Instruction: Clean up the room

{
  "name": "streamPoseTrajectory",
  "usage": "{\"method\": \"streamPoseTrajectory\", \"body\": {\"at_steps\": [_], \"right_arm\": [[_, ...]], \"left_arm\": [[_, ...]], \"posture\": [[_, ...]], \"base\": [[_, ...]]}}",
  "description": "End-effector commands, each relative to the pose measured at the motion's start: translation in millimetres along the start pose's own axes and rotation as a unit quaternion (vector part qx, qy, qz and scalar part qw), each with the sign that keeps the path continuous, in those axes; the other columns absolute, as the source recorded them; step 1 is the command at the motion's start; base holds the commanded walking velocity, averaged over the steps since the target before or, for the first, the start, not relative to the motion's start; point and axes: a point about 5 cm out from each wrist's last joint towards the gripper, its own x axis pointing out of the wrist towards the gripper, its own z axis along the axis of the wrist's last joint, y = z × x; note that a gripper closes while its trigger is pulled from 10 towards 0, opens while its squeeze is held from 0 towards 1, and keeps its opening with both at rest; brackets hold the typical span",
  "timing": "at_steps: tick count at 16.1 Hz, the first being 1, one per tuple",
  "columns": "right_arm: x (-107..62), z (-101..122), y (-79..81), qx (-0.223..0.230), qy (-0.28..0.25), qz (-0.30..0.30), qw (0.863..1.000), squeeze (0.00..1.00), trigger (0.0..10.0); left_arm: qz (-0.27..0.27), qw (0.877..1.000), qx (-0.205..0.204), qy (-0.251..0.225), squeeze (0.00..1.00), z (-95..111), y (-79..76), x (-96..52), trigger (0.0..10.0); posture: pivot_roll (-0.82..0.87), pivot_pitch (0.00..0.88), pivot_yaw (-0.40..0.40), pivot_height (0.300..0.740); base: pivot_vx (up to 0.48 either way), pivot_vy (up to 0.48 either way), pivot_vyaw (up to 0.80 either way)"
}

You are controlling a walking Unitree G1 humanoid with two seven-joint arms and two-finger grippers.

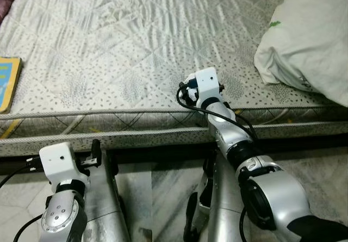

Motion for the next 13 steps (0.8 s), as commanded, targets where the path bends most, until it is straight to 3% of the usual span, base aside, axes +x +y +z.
{"method": "streamPoseTrajectory", "body": {"at_steps": [1,6,13], "right_arm": [[-0.8,-8,0.9,-0.001,0.023,-0.002,1.000,0.00,0.0],[-1.0,-13,11.3,0.004,0.035,0.019,0.999,0.00,0.0],[-0.4,-13,8.9,0.011,0.040,0.014,0.999,0.00,0.0]], "left_arm": [[0.006,1.000,0.004,0.003,0.00,0,0.8,-2.5,10.0],[0.006,1.000,0.005,0.002,0.00,1,-0.5,2.8,10.0],[0.003,1.000,0.012,0.003,0.00,0,-1.5,8.9,10.0]], "posture": [[0.06,0.244,-0.117,0.481],[0.07,0.215,-0.117,0.481],[0.07,0.189,-0.110,0.481]], "base": [[0.000,0.000,0.00],[0.000,0.000,0.00],[0.000,0.000,0.00]]}}
